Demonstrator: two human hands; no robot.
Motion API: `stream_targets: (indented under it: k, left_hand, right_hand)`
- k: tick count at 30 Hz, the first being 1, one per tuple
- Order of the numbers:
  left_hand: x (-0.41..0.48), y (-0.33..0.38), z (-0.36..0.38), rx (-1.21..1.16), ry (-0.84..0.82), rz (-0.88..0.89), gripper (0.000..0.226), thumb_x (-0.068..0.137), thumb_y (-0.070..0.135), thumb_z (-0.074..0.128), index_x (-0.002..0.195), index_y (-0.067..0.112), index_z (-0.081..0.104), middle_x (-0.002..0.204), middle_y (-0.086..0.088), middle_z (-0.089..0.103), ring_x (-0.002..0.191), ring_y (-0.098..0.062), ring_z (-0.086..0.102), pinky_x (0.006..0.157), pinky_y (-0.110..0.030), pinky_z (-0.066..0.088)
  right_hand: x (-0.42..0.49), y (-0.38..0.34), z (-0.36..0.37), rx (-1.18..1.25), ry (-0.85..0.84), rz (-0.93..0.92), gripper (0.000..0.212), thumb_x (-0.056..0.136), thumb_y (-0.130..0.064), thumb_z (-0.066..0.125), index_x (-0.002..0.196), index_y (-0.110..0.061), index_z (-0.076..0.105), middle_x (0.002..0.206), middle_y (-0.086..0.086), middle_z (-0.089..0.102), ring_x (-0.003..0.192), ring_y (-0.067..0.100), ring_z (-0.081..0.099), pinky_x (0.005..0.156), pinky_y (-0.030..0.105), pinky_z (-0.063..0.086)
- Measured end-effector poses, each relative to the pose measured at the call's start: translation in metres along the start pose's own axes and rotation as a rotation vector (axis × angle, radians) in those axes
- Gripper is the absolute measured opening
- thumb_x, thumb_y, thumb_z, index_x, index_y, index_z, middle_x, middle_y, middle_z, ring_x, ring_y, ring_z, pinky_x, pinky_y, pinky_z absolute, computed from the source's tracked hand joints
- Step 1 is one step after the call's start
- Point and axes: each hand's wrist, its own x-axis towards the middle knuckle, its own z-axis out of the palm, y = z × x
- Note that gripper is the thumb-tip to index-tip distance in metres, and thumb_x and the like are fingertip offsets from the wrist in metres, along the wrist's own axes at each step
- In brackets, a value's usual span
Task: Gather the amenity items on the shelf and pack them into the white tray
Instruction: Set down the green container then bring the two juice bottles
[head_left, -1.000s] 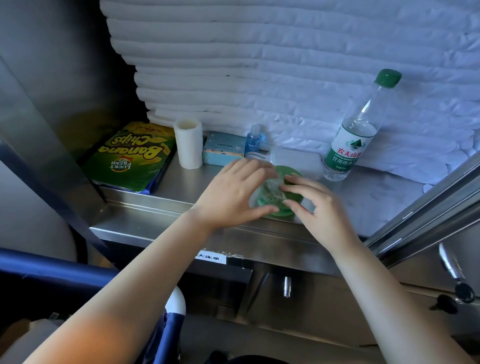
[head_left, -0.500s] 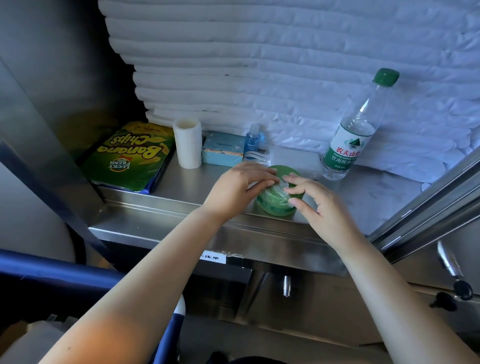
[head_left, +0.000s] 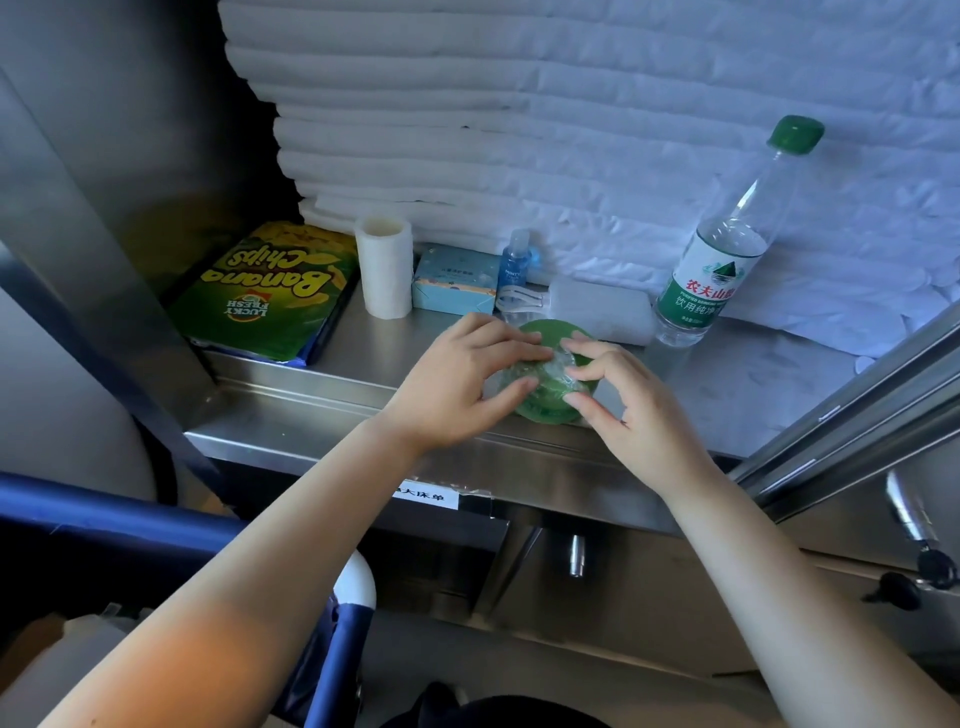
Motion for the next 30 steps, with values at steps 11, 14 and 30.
stream_targets:
  k: [11, 14, 30]
  left_hand:
    - [-0.029, -0.037, -0.039, 0.196, 0.078, -0.083, 0.031, 0.091, 0.029, 0.056, 0.119, 0.02, 0.065, 0.116, 0.004, 0.063, 0.103, -0.021, 0.049, 0.093, -0.035, 0.041]
    - [-0.039, -0.045, -0.053, 0.259, 0.1, -0.106, 0.032, 0.094, 0.03, 0.049, 0.12, 0.02, 0.064, 0.116, 0.003, 0.064, 0.102, -0.023, 0.049, 0.092, -0.038, 0.041]
    - [-0.058, -0.085, -0.103, 0.325, 0.153, -0.238, 0.021, 0.091, 0.024, 0.058, 0.108, 0.021, 0.071, 0.108, 0.005, 0.068, 0.105, -0.024, 0.049, 0.091, -0.036, 0.041]
  right_hand:
    - [0.051, -0.015, 0.036, -0.04, -0.112, -0.042, 0.01, 0.09, -0.017, 0.061, 0.098, -0.011, 0.064, 0.128, -0.003, 0.058, 0.122, 0.012, 0.051, 0.104, 0.03, 0.039]
    - [0.066, -0.024, 0.05, -0.027, -0.135, -0.054, 0.01, 0.09, -0.017, 0.062, 0.097, -0.011, 0.066, 0.125, -0.002, 0.06, 0.117, 0.012, 0.053, 0.102, 0.027, 0.039]
    - [0.111, -0.044, 0.107, 0.132, -0.154, -0.054, 0.013, 0.088, -0.014, 0.064, 0.097, -0.01, 0.073, 0.12, 0.002, 0.064, 0.115, 0.011, 0.055, 0.106, 0.021, 0.035]
